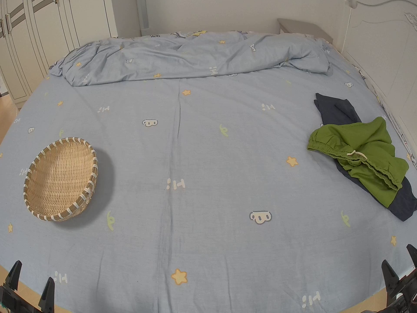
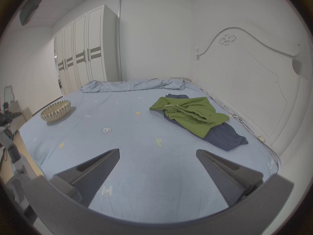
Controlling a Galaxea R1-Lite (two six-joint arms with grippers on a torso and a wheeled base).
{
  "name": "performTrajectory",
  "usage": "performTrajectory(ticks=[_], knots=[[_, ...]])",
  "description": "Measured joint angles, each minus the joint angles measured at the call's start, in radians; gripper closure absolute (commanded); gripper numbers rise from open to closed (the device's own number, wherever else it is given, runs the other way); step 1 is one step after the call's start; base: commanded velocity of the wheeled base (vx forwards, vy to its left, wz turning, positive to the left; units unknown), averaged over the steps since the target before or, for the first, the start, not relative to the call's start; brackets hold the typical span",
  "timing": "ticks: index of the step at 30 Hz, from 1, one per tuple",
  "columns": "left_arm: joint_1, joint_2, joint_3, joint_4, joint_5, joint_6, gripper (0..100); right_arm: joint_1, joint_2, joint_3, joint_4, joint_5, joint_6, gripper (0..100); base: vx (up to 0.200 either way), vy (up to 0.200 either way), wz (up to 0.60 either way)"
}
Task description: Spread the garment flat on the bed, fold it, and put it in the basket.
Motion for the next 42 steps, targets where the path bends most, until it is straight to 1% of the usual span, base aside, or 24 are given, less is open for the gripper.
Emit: performTrajectory(ticks=[5, 8, 9, 15, 21, 26, 32, 35, 39, 42], knots=[[0.0, 0.0, 0.0, 0.0, 0.0, 0.0, 0, 0.01, 0.016, -0.038, 0.01, -0.01, 0.028, 0, 0.0, 0.0, 0.0], [0.0, 0.0, 0.0, 0.0, 0.0, 0.0, 0, 0.02, 0.032, -0.07, 0.032, -0.015, 0.029, 0, 0.0, 0.0, 0.0], [0.0, 0.0, 0.0, 0.0, 0.0, 0.0, 0, 0.028, 0.052, -0.105, 0.056, -0.021, 0.029, 0, 0.0, 0.0, 0.0], [0.0, 0.0, 0.0, 0.0, 0.0, 0.0, 0, 0.075, 0.258, -0.354, 0.12, -0.053, 0.02, 0, 0.0, 0.0, 0.0], [0.0, 0.0, 0.0, 0.0, 0.0, 0.0, 0, 0.091, 0.523, -0.567, 0.147, -0.075, -0.004, 0, 0.0, 0.0, 0.0], [0.0, 0.0, 0.0, 0.0, 0.0, 0.0, 0, 0.092, 0.77, -0.711, 0.132, -0.097, -0.053, 0, 0.0, 0.0, 0.0], [0.0, 0.0, 0.0, 0.0, 0.0, -0.001, 0, 0.094, 1.061, -0.831, 0.083, -0.126, -0.12, 0, 0.0, 0.0, 0.0], [0.0, 0.0, 0.0, 0.0, 0.0, -0.001, 0, 0.094, 1.211, -0.893, 0.05, -0.147, -0.173, 0, 0.0, 0.0, 0.0], [0.0, 0.0, 0.0, 0.0, 0.0, -0.001, 0, 0.094, 1.359, -0.973, 0.013, -0.169, -0.252, 0, 0.0, 0.0, 0.0], [0.0, 0.0, 0.0, 0.0, 0.0, -0.001, 0, 0.096, 1.427, -1.019, 0.001, -0.179, -0.276, 0, 0.0, 0.0, 0.0]])
